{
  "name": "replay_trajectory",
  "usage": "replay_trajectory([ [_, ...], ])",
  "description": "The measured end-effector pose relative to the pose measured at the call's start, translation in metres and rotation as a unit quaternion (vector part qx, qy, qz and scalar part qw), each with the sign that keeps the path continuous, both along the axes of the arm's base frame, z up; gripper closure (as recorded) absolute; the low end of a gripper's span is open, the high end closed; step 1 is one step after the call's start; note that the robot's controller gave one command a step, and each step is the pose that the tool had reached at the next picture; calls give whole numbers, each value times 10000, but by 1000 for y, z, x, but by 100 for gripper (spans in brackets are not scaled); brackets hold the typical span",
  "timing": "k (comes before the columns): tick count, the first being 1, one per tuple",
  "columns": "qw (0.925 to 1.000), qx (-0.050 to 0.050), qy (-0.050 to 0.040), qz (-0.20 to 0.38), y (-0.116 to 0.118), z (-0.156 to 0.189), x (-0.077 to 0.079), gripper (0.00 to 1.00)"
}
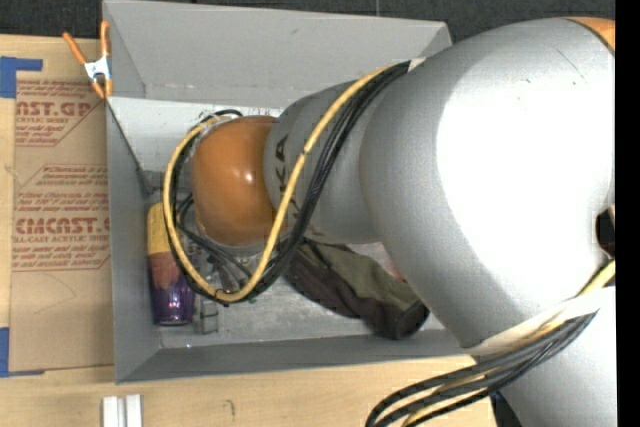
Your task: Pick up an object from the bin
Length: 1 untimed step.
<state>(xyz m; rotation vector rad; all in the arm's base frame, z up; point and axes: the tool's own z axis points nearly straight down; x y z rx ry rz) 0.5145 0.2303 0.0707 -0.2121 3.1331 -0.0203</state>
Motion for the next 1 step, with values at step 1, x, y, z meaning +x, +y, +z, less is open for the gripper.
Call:
replay_trajectory([
  [1, 9941, 51, -5, -1080, 7, 0, -8, 0],
])
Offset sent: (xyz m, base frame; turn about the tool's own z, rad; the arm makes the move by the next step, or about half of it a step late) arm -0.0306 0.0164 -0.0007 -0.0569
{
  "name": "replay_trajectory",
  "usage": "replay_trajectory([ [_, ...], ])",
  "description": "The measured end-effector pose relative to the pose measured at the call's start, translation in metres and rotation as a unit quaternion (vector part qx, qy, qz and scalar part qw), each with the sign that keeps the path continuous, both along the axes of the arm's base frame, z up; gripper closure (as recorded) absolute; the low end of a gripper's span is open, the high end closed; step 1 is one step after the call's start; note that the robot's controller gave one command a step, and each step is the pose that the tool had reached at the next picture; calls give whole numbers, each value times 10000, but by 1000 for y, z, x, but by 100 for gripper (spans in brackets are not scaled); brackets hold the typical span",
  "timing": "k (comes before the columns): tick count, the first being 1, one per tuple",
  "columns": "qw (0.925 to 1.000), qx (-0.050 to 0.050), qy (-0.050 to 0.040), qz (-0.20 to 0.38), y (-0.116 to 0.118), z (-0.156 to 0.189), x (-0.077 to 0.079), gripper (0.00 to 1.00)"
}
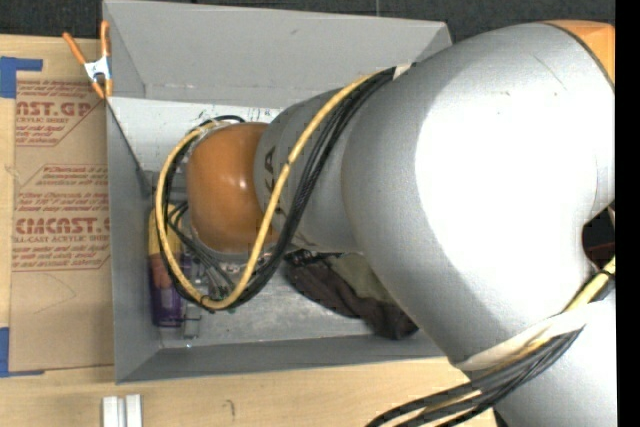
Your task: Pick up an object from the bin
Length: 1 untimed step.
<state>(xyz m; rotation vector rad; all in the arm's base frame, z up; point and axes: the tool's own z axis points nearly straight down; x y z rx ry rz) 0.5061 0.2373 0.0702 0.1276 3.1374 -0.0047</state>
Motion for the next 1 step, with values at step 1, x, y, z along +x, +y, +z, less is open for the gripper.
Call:
replay_trajectory([
  [1, 9969, 16, 10, -781, 6, -1, -10, 0],
])
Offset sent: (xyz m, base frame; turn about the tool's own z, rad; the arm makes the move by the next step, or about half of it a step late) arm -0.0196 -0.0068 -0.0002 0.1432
